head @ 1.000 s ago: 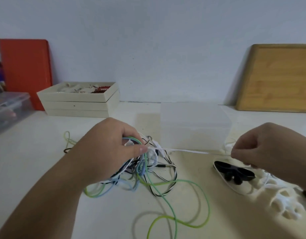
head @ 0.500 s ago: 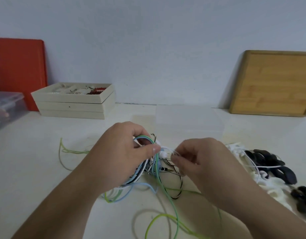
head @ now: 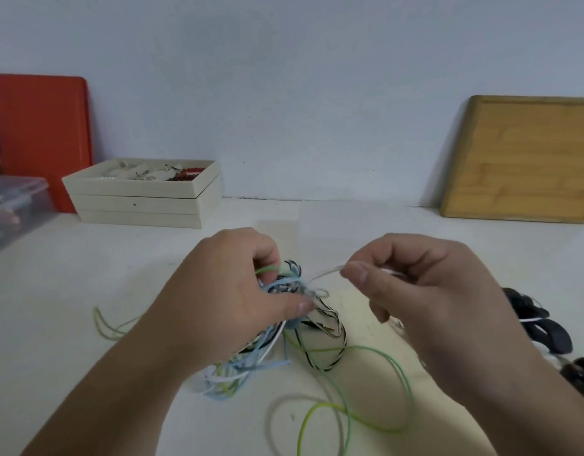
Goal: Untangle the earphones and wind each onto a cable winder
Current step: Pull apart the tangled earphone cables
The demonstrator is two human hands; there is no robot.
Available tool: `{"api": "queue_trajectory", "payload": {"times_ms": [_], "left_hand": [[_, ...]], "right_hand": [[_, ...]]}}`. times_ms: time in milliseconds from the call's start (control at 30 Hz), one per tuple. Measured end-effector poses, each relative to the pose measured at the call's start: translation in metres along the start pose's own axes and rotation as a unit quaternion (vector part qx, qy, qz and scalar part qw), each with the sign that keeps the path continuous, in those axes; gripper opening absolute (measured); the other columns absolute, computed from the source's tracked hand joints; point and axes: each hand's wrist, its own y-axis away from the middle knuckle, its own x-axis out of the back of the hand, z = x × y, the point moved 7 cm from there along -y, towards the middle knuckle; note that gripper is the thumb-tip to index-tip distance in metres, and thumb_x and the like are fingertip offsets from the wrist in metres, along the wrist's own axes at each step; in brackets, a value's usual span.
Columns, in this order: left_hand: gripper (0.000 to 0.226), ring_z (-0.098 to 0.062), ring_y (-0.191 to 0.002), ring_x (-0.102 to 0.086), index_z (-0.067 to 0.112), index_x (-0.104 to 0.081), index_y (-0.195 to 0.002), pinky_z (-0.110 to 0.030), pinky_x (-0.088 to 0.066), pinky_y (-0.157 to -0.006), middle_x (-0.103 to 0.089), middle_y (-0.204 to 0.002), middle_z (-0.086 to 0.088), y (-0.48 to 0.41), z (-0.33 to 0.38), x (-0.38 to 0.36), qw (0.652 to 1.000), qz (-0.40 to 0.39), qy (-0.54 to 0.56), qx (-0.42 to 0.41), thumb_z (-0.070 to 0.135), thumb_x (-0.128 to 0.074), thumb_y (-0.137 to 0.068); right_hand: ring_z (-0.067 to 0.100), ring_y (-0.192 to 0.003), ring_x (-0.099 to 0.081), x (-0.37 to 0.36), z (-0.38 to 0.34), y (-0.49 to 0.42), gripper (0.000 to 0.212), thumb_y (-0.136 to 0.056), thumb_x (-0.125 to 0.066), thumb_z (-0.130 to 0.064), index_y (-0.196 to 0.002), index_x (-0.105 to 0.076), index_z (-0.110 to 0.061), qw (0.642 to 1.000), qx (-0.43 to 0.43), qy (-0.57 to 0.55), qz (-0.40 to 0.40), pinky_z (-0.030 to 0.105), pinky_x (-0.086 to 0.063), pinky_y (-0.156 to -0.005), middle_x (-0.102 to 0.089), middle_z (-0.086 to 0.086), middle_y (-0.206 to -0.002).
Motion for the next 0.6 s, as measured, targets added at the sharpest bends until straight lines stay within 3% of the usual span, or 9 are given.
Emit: {"api": "queue_trajectory", "payload": {"times_ms": [67,167,233,300,333,467,533,600], "left_hand": [[0.037,-0.006,-0.044,-0.045,0.019,-0.060,-0.068,-0.018,-0.038,-0.048,-0.061,-0.058,0.001,0.001,-0.005,-0.005,0.996,-0.064,0.065,0.020,0.049,-0.083,-0.067],[0.032,-0.029,-0.068,-0.063,0.021,-0.067,-0.075,-0.042,-0.052,-0.072,-0.071,-0.074,-0.008,-0.003,-0.018,-0.008,0.984,-0.092,0.140,0.051,0.050,-0.080,-0.072],[0.034,-0.028,-0.065,-0.060,0.015,-0.066,-0.074,-0.036,-0.049,-0.067,-0.072,-0.077,-0.015,-0.005,-0.023,-0.007,0.966,-0.072,0.239,0.073,0.044,-0.084,-0.072],[0.019,-0.015,-0.061,-0.061,0.013,-0.065,-0.073,-0.023,-0.048,-0.060,-0.071,-0.069,-0.009,-0.007,-0.029,-0.008,0.942,-0.041,0.310,0.120,0.025,-0.077,-0.081],[0.015,-0.012,-0.059,-0.061,0.011,-0.066,-0.075,-0.025,-0.049,-0.060,-0.070,-0.066,-0.004,-0.006,-0.031,-0.008,0.938,-0.030,0.316,0.140,0.020,-0.073,-0.085],[0.025,-0.015,-0.067,-0.064,0.021,-0.075,-0.082,-0.038,-0.049,-0.076,-0.074,-0.073,0.001,-0.005,-0.036,-0.009,0.944,-0.021,0.283,0.169,0.044,-0.082,-0.074],[0.027,-0.010,-0.055,-0.055,0.017,-0.074,-0.070,-0.029,-0.041,-0.065,-0.060,-0.049,0.011,-0.005,-0.038,-0.001,0.942,0.027,0.276,0.189,0.042,-0.083,-0.074],[0.034,-0.014,-0.050,-0.040,0.016,-0.066,-0.051,-0.029,-0.031,-0.059,-0.043,-0.037,0.014,-0.004,-0.042,0.007,0.919,0.092,0.311,0.224,0.028,-0.079,-0.079]], "right_hand": [[0.003,-0.032,-0.030,0.006,0.009,-0.003,0.014,-0.079,-0.077,-0.019,-0.067,-0.072,-0.015,0.999,-0.026,0.003,0.025,0.009,-0.024,-0.037,-0.049,0.003,-0.049],[0.008,-0.041,-0.041,0.012,0.017,-0.008,0.016,-0.079,-0.078,-0.014,-0.065,-0.069,-0.014,0.996,-0.052,-0.063,0.036,0.019,-0.042,-0.056,-0.047,0.001,-0.051],[0.017,-0.051,-0.052,0.009,0.018,-0.010,0.014,-0.075,-0.072,-0.013,-0.063,-0.065,-0.015,0.981,-0.066,-0.179,0.022,0.031,-0.050,-0.065,-0.052,0.005,-0.058],[0.029,-0.064,-0.066,0.003,0.015,-0.009,0.008,-0.075,-0.063,-0.014,-0.067,-0.061,-0.013,0.950,-0.087,-0.301,-0.006,0.040,-0.058,-0.071,-0.061,0.013,-0.069],[0.034,-0.071,-0.070,0.000,0.012,-0.008,0.008,-0.077,-0.058,-0.013,-0.069,-0.059,-0.011,0.938,-0.089,-0.335,-0.019,0.043,-0.059,-0.074,-0.064,0.018,-0.074],[0.045,-0.084,-0.072,-0.003,0.006,-0.007,0.009,-0.081,-0.052,-0.013,-0.073,-0.053,-0.008,0.932,-0.081,-0.353,-0.025,0.048,-0.059,-0.080,-0.066,0.024,-0.078],[0.047,-0.084,-0.072,0.002,0.008,-0.008,0.008,-0.081,-0.053,-0.014,-0.075,-0.051,-0.009,0.937,-0.094,-0.336,0.007,0.051,-0.059,-0.081,-0.065,0.023,-0.079],[0.048,-0.082,-0.072,0.011,0.017,-0.009,0.012,-0.086,-0.053,-0.010,-0.075,-0.050,-0.009,0.939,-0.128,-0.315,0.057,0.050,-0.059,-0.078,-0.065,0.022,-0.077]]}}
